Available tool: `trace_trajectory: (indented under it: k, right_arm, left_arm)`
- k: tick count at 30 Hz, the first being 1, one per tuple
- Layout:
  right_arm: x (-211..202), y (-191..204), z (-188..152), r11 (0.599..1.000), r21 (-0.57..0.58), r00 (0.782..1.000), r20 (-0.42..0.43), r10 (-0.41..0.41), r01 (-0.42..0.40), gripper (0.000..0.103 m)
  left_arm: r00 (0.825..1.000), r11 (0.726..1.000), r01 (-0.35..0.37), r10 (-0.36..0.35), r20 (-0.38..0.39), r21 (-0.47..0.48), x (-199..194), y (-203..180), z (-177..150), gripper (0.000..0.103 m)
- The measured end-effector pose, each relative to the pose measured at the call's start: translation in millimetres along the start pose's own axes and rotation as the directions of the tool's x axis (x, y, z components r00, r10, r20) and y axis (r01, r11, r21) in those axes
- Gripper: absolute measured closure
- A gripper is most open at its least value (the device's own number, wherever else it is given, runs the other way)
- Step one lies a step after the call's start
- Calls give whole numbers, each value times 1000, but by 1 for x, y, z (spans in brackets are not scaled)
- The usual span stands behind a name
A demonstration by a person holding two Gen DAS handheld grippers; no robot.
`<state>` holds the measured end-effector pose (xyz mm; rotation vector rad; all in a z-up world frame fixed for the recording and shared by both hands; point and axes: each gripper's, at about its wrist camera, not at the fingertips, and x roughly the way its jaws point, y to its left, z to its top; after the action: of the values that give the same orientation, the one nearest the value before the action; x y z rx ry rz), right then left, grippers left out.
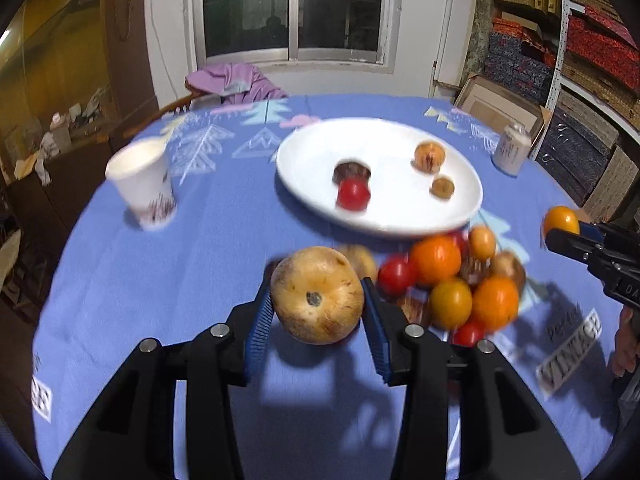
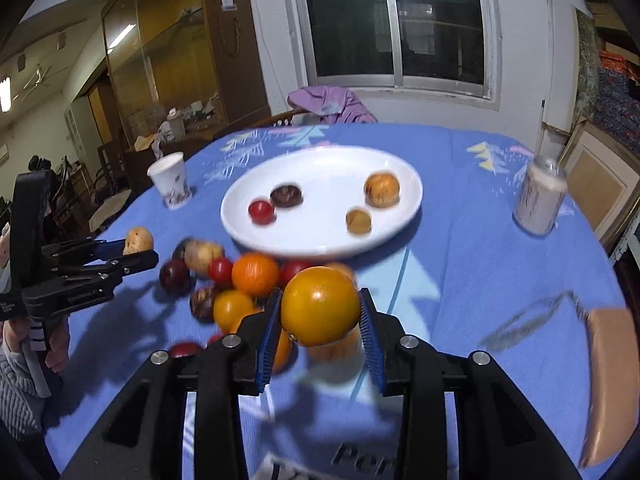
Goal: Organize fruits
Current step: 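Carry both fruits onto the white plate and open both tools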
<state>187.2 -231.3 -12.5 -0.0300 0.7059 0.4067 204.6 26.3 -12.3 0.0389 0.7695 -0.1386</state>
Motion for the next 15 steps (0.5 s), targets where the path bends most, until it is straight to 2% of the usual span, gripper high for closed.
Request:
trace_trajectory:
  k: [6, 11, 15]
  right_arm:
    - [33, 1, 61, 1000, 23, 999, 34, 0, -1, 65]
    - [83, 4, 77, 1000, -8, 999, -34, -10, 9, 65]
    - [120, 7, 76, 999, -43, 995, -100, -14, 9, 65]
  left_arm:
    - [999, 998, 31, -30, 22, -51, 31, -6, 67, 60]
    - [999, 997, 33, -33, 1, -71, 73, -4, 97, 60]
    - [998, 996, 31, -36, -52, -89, 113, 1, 114, 60]
